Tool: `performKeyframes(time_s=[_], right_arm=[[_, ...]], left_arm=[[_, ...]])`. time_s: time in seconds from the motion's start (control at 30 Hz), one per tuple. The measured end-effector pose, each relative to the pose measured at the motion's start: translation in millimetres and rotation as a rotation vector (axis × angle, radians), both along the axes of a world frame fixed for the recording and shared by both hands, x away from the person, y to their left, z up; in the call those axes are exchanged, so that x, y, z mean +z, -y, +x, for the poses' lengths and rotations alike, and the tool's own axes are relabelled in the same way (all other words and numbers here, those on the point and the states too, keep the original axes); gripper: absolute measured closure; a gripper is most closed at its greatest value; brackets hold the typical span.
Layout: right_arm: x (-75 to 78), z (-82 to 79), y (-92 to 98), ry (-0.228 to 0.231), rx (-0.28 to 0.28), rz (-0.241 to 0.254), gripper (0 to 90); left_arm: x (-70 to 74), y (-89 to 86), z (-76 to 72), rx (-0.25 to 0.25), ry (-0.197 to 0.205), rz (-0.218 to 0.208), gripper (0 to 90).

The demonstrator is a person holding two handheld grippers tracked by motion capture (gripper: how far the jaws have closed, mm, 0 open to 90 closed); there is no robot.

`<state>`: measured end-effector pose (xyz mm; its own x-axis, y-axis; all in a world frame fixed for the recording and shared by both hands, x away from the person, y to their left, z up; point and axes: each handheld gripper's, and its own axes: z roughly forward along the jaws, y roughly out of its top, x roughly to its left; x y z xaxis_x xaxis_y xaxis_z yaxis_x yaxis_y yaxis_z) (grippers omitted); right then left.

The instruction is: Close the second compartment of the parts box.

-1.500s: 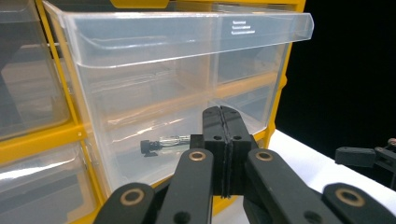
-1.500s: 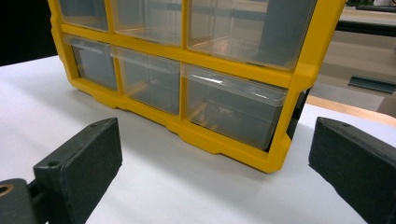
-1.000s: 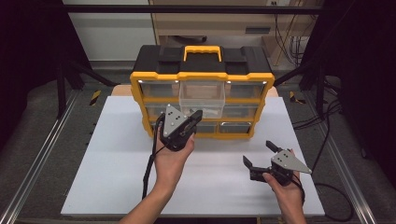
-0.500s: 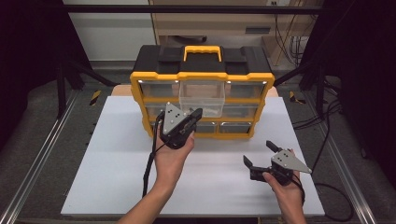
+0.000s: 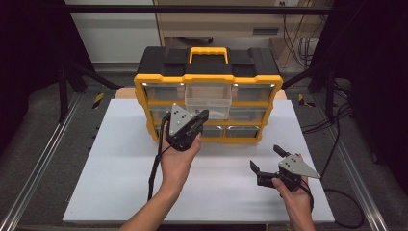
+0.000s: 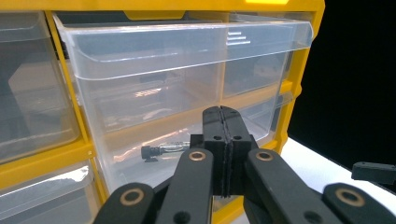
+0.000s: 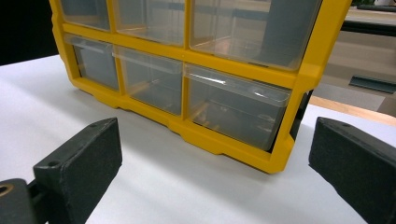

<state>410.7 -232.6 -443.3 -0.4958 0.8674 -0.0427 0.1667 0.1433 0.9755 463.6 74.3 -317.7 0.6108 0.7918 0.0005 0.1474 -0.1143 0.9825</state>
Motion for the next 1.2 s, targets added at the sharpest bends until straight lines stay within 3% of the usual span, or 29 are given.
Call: performKeyframes(time_s=[1.2], right_arm=[[-1.2,0.9,-0.5,-0.013,0.002,-0.014,3.2]], left_arm=[[2.0,1.0,7.2,0.007,-0.008,0.003,89.9]])
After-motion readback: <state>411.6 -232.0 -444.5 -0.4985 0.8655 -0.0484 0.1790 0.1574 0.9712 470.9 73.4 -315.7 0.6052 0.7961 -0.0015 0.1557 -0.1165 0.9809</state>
